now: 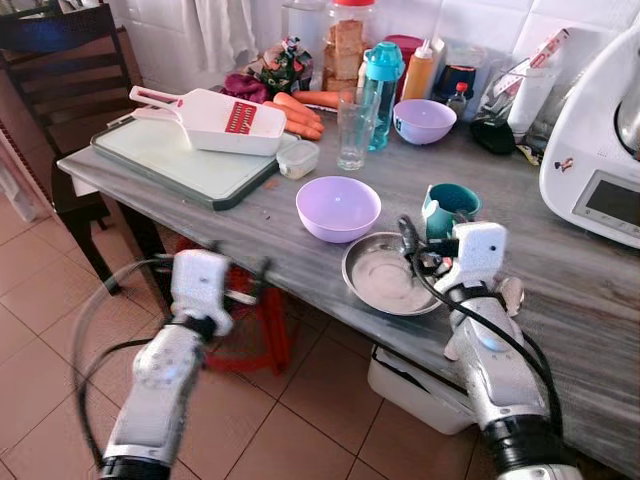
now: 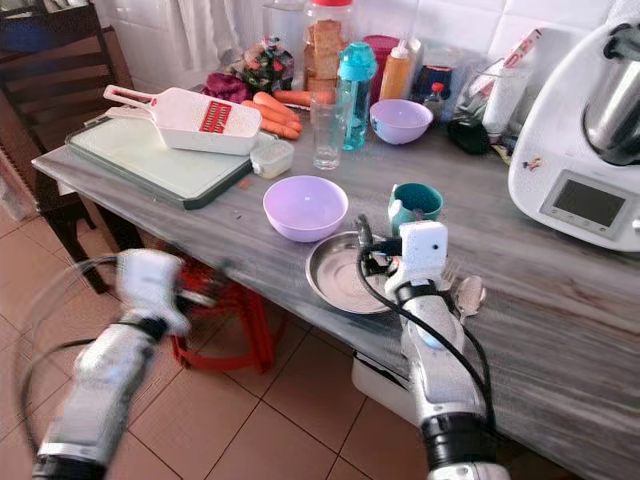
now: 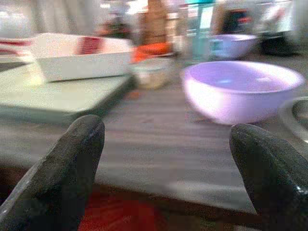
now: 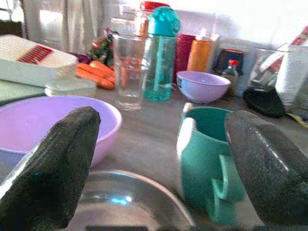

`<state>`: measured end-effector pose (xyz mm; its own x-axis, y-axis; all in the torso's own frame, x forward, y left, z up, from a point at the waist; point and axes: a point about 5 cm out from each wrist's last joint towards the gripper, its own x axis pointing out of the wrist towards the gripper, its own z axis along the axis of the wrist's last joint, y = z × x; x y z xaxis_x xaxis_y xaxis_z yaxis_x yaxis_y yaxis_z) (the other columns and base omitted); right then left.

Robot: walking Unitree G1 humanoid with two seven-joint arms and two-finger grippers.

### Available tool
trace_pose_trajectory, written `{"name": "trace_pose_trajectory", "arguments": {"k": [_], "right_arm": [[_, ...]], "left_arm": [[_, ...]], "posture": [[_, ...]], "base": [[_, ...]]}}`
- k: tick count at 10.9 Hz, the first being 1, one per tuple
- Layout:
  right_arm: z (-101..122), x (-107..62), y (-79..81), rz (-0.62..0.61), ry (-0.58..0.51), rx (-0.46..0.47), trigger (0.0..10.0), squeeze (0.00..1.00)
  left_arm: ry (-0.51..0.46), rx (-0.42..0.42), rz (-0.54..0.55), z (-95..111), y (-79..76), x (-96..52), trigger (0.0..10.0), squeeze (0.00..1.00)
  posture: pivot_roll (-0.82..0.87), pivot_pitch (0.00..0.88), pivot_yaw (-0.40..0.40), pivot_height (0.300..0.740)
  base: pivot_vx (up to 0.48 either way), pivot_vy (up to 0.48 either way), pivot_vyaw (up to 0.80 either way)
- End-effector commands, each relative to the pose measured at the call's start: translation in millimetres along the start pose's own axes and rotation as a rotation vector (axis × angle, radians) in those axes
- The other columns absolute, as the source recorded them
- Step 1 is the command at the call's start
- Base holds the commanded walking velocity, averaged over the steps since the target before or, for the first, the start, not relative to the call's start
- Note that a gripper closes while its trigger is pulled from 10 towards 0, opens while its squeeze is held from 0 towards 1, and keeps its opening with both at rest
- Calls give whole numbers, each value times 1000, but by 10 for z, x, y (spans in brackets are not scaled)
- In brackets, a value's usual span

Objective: Setting the table

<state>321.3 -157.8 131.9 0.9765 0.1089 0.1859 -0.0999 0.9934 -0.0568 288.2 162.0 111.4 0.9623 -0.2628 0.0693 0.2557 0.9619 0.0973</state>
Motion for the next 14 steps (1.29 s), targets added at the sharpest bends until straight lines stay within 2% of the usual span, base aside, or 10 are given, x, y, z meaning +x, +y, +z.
{"name": "trace_pose_trajectory", "arguments": {"k": [1, 3, 4, 6, 8, 11, 14], "right_arm": [[54, 1, -14, -27, -5, -37, 10000, 0], [65, -48, -23, -51, 1, -67, 10000, 0], [48, -91, -31, -60, 10, -90, 10000, 0], [28, -154, -16, -54, 35, -79, 10000, 0], [31, -196, 70, -22, 38, -104, 10000, 0], [45, -196, 145, 11, 37, -82, 10000, 0], [66, -189, 214, 41, 34, -50, 10000, 0]], "left_arm": [[0, 23, 29, -12, 9, 14, 10000, 0], [19, 41, 130, -75, 105, -2, 10000, 0], [29, 42, 158, -112, 122, -13, 10000, 0], [40, 48, 191, -168, 112, -3, 10000, 0], [36, 45, 192, -177, 77, 34, 10000, 0], [52, 32, 251, -214, 79, 76, 10000, 0], [77, 63, 260, -255, 47, 84, 10000, 0]], "posture": [[30, 0, -53, 740], [30, 0, -53, 740], [30, 0, -52, 740], [30, 0, -52, 740], [25, 0, -51, 740], [27, 0, -55, 740], [32, 0, -49, 740]], "base": [[0, 0, 0], [0, 0, 0], [0, 0, 0], [0, 0, 0], [0, 0, 800], [0, 0, 800], [0, 0, 800]]}}
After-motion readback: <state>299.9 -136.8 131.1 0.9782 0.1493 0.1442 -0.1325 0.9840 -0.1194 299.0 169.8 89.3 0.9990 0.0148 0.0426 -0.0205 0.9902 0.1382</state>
